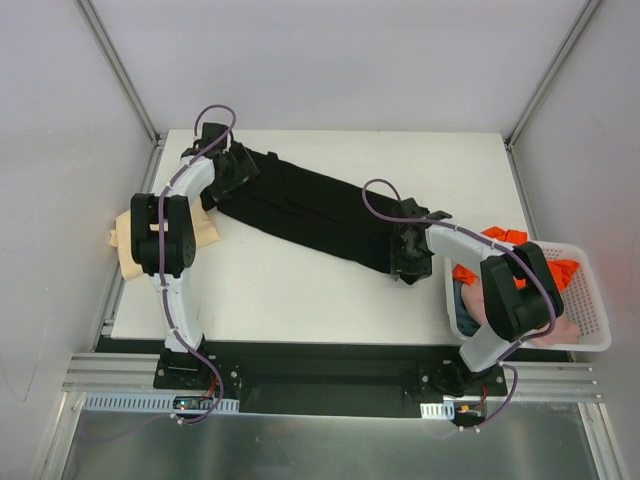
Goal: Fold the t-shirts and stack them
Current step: Fold the other side of the tshirt into a rectangle, then rotate the tshirt 90 degrees, then grab the bottom of the folded rectangular tshirt with both arms
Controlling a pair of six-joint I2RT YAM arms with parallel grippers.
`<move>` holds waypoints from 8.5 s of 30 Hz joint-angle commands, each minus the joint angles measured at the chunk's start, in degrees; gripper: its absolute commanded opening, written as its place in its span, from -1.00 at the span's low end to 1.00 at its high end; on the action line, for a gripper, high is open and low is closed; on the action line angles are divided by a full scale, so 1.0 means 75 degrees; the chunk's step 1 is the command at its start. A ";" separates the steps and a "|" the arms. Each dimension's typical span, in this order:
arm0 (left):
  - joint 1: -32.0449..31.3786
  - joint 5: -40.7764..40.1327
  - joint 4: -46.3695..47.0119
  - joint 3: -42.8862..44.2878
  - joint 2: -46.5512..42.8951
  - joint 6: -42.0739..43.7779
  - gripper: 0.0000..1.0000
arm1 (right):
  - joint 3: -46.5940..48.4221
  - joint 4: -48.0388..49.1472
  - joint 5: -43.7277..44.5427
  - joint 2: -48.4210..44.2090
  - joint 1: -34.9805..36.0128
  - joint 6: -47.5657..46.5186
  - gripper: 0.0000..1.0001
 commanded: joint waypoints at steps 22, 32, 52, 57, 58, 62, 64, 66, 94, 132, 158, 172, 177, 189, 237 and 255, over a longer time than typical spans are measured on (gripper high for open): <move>0.0154 -0.0898 -0.0272 0.0791 0.1054 0.0241 0.99 | 0.0111 -0.1878 0.1375 -0.0725 0.0017 -0.0364 -0.42; 0.0154 -0.0641 -0.0401 0.0815 0.0844 0.0230 0.99 | 0.0590 -0.1656 -0.0076 -0.1519 0.0309 -0.0985 0.79; -0.1029 0.0286 -0.0355 0.0849 0.0502 -0.0192 0.99 | 0.4915 -0.0179 -0.2527 0.2846 -0.1084 -0.0903 0.93; -0.0994 0.0285 -0.0366 0.1714 0.1474 -0.0181 0.98 | 0.4591 -0.0179 -0.2996 0.3283 -0.1296 -0.0821 0.93; -0.0983 0.0355 -0.0366 0.1879 0.1627 -0.0204 0.99 | 0.4390 -0.0121 -0.3043 0.3191 -0.1296 -0.0752 0.93; -0.0936 0.0893 -0.0366 0.2781 0.2539 -0.0402 0.99 | 0.2764 0.0452 -0.3476 0.2465 -0.1226 -0.0365 0.93; -0.0936 0.1268 -0.0366 0.3531 0.2904 -0.0660 0.99 | 0.1572 0.0792 -0.3641 0.1753 -0.1005 -0.0248 0.93; -0.0959 0.1878 -0.0355 0.4464 0.3513 -0.1000 0.99 | 0.0899 0.0840 -0.3490 0.1212 -0.0723 -0.0002 0.93; -0.2658 0.3086 0.5085 0.6722 0.4786 -0.2713 0.99 | -0.1002 0.1532 -0.1073 -0.4193 0.2079 0.1452 0.93; -0.2728 0.1118 0.1310 -0.8467 -0.8720 -0.0521 0.99 | 0.4750 0.1262 -0.1310 0.3494 0.1587 -0.0070 0.38; -0.2729 0.1153 0.1380 -0.8455 -0.8134 -0.0216 0.99 | 0.5958 0.0490 -0.1497 0.3365 0.1552 -0.0083 -0.95; -0.2728 0.1516 0.1579 -0.8455 -0.7876 -0.0204 0.99 | 0.7061 -0.0507 -0.1321 0.4396 0.1224 -0.0212 -0.43; -0.2729 0.1715 0.1661 -0.8455 -0.7829 -0.0216 0.99 | 0.6932 -0.0648 -0.1403 0.4233 0.1212 -0.0317 0.10; -0.3244 0.1891 0.1825 -0.8947 -0.7923 -0.0801 0.99 | 0.2591 0.1062 -0.1193 0.0392 0.1247 0.0443 0.93; -0.6138 0.1153 0.3665 -1.0482 -0.6833 -0.4165 -0.62 | -0.3732 0.0406 -0.1848 -0.5787 0.1376 0.1475 0.93; -0.6396 0.1352 0.3654 -1.0295 -0.6880 -0.4411 -1.00 | -0.4377 0.1661 -0.2937 -0.4462 0.1376 0.2319 -0.44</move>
